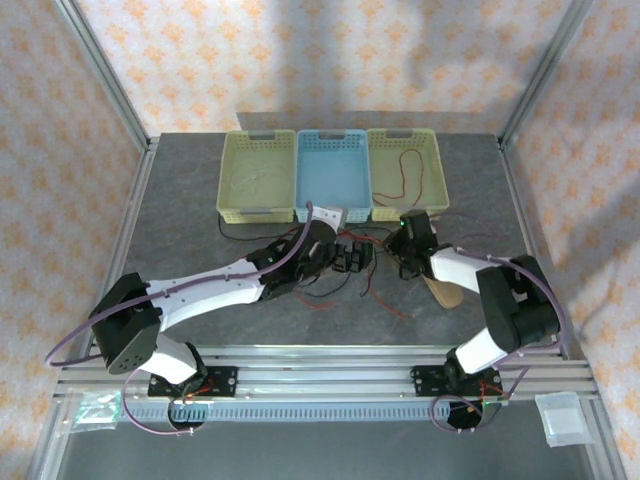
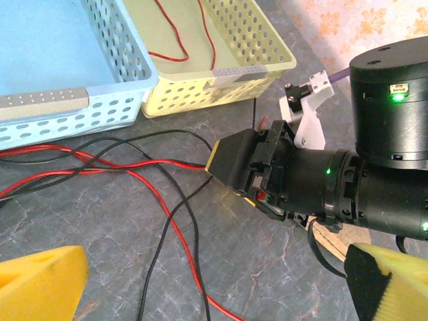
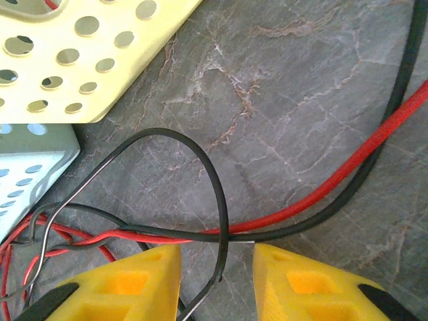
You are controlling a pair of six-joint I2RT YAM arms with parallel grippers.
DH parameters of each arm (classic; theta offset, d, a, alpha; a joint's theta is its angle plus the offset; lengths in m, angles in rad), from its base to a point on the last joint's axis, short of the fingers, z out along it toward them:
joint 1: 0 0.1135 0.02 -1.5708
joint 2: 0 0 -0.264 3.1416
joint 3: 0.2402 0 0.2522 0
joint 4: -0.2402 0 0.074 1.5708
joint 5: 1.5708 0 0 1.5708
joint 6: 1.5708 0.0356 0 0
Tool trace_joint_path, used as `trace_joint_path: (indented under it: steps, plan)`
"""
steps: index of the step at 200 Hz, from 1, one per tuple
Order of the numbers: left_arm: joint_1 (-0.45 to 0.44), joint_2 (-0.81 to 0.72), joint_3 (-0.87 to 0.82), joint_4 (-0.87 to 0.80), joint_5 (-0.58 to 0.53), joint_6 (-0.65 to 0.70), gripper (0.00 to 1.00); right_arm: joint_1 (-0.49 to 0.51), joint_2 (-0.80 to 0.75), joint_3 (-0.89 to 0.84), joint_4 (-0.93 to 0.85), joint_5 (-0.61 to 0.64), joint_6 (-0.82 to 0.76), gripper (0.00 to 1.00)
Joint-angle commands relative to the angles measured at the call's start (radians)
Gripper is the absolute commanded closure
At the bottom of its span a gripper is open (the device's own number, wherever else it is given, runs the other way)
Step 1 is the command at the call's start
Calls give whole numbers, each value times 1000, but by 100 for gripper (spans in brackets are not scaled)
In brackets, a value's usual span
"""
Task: Untangle the cables
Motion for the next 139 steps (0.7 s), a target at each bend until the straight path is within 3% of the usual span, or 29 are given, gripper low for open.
trace_joint_path:
  steps: [1, 88, 122, 139]
  plan:
    - [9, -37, -10, 17, 7, -9, 1, -5, 20, 26, 25, -6, 18, 67]
    - [18, -4, 5, 11, 18, -23, 0, -4, 50, 41, 26, -15, 15, 83]
    - [24, -10, 9, 7, 16, -29, 1, -5, 26, 47, 7, 2, 12, 100]
    - [42, -20, -3, 14, 26, -38, 0, -5, 0, 47, -9, 9, 8, 100]
